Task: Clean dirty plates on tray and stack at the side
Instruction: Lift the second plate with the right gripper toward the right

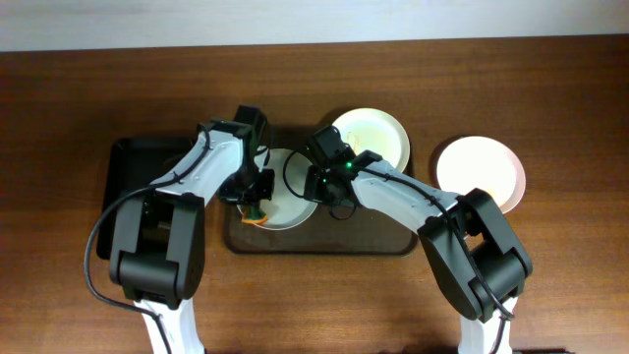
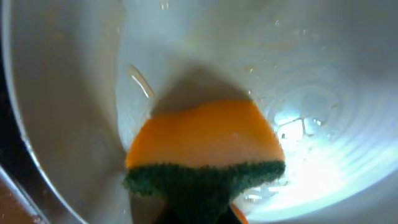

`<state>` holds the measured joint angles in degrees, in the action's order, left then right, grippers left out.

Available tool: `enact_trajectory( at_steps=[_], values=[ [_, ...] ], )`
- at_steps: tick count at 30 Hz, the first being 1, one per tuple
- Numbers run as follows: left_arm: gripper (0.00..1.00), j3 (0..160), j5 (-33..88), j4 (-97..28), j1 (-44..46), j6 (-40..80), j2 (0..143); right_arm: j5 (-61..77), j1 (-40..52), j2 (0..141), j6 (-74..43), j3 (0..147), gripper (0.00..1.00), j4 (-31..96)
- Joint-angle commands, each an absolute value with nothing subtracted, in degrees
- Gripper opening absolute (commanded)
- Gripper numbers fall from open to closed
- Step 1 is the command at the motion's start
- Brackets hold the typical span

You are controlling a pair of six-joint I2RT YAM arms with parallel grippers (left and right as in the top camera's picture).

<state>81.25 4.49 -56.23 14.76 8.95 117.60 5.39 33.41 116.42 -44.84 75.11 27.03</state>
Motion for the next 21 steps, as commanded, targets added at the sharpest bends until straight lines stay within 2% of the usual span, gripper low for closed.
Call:
enact_trajectory(
  at_steps=[1,5,9,11,18,21],
  values=[
    [0.00,78.00,7.31,-52.38,14.59,6.63,117.32,2.33,32.86,117.47,-45.28,74.15,0.04,28.12],
    [0.00,71.42,5.61,-42.52,14.59,6.76,117.32,2.31,32.86,117.49,-44.84,74.15,0.04,28.18],
    [0.00,69.30,-10.13,-41.91,14.48,8.32,117.30,2.31,32.86,117.49,-44.42,74.15,0.04,28.34],
    [0.00,69.30,-19.11,-37.50,14.48,8.27,117.32,2.31,32.86,117.49,-44.40,74.15,0.04,28.34],
    [0.00,69.25,-19.07,-15.66,14.63,8.03,117.30,2.26,32.86,117.49,-44.40,74.15,0.04,28.32],
    [0.00,69.25,-11.44,-24.73,14.63,8.01,117.30,2.26,32.86,117.49,-44.40,74.15,0.04,28.29]
  ],
)
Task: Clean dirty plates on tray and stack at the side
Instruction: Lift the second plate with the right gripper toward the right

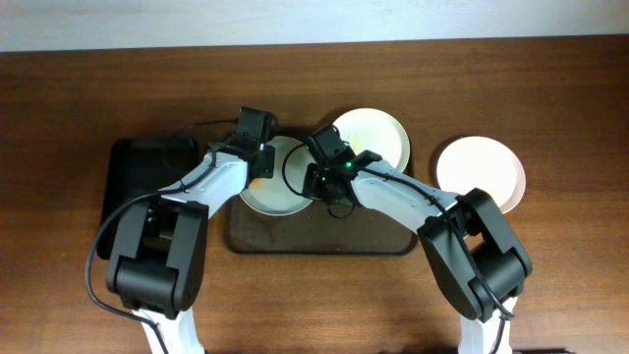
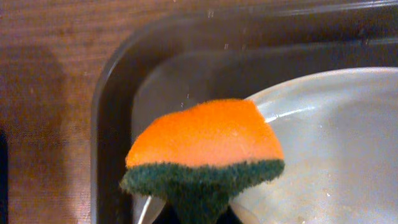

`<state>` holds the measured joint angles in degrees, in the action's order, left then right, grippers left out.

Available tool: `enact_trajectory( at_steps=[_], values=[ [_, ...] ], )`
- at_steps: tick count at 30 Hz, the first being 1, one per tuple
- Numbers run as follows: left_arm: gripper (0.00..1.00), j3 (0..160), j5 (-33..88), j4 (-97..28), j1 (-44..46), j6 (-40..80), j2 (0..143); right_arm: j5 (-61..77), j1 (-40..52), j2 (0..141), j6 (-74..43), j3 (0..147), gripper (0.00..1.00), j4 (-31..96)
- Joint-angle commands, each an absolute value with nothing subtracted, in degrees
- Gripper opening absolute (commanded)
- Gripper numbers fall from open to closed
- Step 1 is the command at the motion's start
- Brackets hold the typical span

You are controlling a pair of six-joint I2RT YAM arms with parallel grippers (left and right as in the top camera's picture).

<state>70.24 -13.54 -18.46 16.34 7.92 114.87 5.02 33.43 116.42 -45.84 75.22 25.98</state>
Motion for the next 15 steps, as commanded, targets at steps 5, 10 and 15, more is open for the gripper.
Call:
enact_trajectory(
  at_steps=[5,10,15],
  values=[
    [0.00,75.61,18.04,-45.87,14.48,-5.15,117.30,2.31,32.86,117.49,-44.42,74.15,0.04,28.16],
    [0.00,93.38,4.71,-47.66,10.96,5.41,117.30,2.33,32.86,117.49,-44.40,74.15,0.04,28.34],
    [0.00,108.14,-0.58,-58.78,4.91,8.56,117.30,5.43,32.86,116.64,-40.95,74.22,0.04,28.73]
  ],
)
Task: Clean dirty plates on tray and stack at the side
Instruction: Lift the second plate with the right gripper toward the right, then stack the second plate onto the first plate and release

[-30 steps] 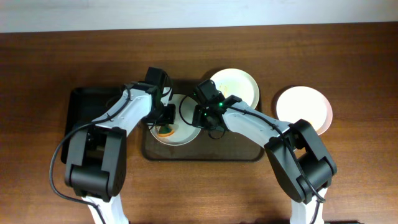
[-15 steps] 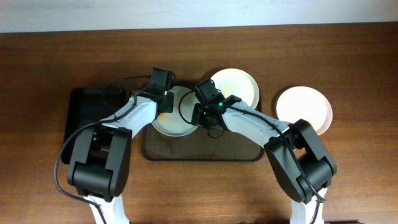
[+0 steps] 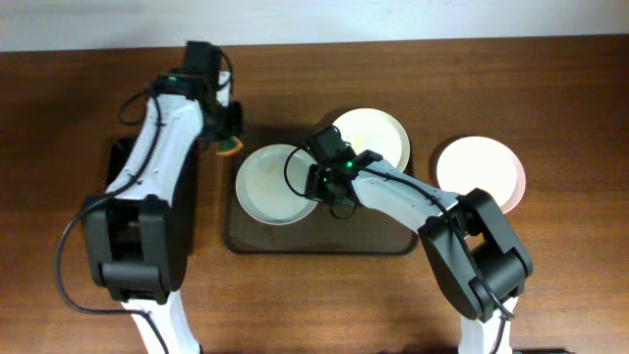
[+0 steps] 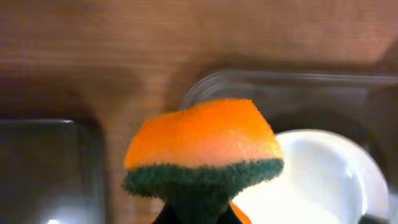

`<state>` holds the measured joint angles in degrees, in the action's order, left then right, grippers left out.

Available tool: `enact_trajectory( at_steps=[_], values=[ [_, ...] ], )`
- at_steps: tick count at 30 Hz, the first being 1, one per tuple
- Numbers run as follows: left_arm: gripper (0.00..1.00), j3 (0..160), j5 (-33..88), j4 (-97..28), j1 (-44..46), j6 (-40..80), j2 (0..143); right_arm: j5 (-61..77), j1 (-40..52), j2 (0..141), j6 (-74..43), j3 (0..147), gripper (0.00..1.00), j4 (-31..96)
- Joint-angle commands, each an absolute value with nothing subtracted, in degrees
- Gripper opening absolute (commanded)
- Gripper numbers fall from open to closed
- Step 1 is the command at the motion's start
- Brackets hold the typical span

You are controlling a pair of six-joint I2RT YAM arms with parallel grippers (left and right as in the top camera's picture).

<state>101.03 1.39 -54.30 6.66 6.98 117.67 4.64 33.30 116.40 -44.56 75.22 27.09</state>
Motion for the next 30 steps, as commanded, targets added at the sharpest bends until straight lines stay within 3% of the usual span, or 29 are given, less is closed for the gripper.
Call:
enact_trajectory(
  at_steps=[1,4,6,7,11,15,19,23,27,30],
  values=[
    [0.00,111.37,0.23,-63.51,4.21,8.54,117.30,5.82,32.86,114.02,-36.56,74.26,0.04,28.80],
    [0.00,113.30,0.14,-68.45,3.16,8.49,117.30,-0.89,33.06,104.47,-31.46,74.26,0.04,34.76],
    [0.00,113.30,-0.01,-67.85,3.14,8.51,117.30,-15.05,34.81,97.80,-27.27,74.26,0.04,38.68],
    [0.00,113.30,0.01,-67.75,3.16,8.54,117.30,-28.73,38.37,94.94,-22.94,74.26,0.04,38.81],
    [0.00,113.30,0.05,-67.79,3.20,8.54,117.30,-70.50,51.77,96.33,-16.99,74.24,0.04,38.30],
    [0.00,113.30,0.19,-67.81,3.20,8.54,117.30,-85.32,59.75,96.38,-16.01,74.26,0.04,38.39],
    [0.00,113.30,0.19,-67.79,3.20,8.54,117.30,-81.80,60.36,96.38,-15.25,74.26,0.04,38.41],
    [0.00,113.30,1.02,-67.81,3.22,8.54,117.30,-42.65,53.98,96.07,-24.51,74.26,0.04,39.83],
    [0.00,113.30,1.08,-67.79,3.20,8.54,117.30,-11.77,32.84,89.47,-22.90,74.26,0.04,43.57],
    [0.00,113.30,1.08,-67.81,3.20,8.54,117.30,-1.02,14.28,86.32,-22.52,74.26,0.04,46.81]
  ],
)
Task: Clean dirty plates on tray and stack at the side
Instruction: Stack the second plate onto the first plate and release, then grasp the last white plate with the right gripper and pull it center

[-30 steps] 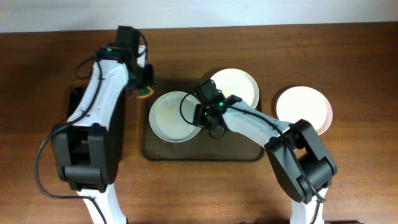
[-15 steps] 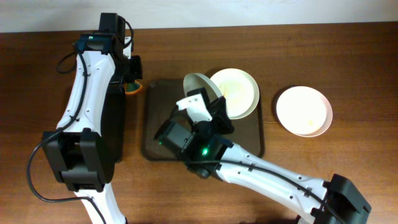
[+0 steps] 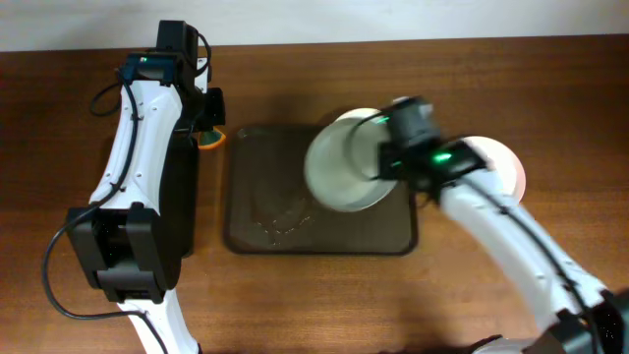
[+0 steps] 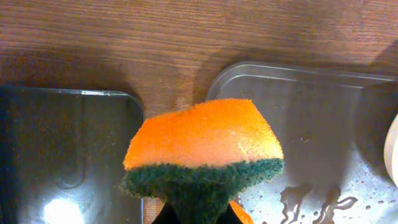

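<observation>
My left gripper (image 3: 208, 135) is shut on an orange sponge (image 4: 202, 146) with a green scrub side, held above the table between the black bin (image 4: 62, 155) and the brown tray (image 3: 295, 221). The tray's left part is bare and wet. A white plate (image 3: 339, 172), blurred, hangs over the tray's right half with my right gripper (image 3: 386, 157) shut on its right rim. Behind it the rim of a second plate (image 3: 356, 113) peeks out. One clean white plate (image 3: 501, 167) lies on the table to the right of the tray.
The black bin (image 3: 182, 211) sits on the table left of the tray, largely under my left arm. Bare wooden table runs along the front and the far right.
The plate lay on the tray's left half with my right gripper at its rim. It is now raised over the right half, and my right arm reaches further right. The sponge shifted slightly left.
First the sponge was pressed inside the plate on the tray, my right gripper holding its rim. Then the sponge was at the plate's back-left edge, then off the tray near the bin. Now the plate is in my right gripper over the tray's right side.
</observation>
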`<state>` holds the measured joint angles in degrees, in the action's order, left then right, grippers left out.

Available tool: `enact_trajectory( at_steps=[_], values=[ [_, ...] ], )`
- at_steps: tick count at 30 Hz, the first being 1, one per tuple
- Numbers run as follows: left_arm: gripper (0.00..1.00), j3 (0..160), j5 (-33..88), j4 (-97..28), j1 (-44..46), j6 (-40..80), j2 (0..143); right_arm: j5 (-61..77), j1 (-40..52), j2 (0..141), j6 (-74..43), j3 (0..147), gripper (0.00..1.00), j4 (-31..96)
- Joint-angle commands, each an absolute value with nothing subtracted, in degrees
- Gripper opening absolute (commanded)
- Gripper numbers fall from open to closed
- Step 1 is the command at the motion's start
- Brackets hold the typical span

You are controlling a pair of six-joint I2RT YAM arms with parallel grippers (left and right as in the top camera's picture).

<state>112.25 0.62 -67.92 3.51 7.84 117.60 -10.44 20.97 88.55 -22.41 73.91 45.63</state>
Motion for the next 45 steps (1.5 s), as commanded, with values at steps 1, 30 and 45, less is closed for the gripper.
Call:
enact_trajectory(
  at_steps=[1,30,45],
  values=[
    [0.00,113.30,1.08,-67.81,3.20,8.54,117.30,2.44,2.00,86.63,-19.88,74.24,0.04,49.36],
    [0.00,113.30,1.28,-68.49,3.22,8.56,117.30,-2.92,12.05,111.85,-25.32,71.22,0.15,30.59],
    [0.00,113.30,1.26,-68.47,3.22,8.54,117.30,3.79,24.75,111.92,-27.35,73.19,0.55,23.99]
  ],
)
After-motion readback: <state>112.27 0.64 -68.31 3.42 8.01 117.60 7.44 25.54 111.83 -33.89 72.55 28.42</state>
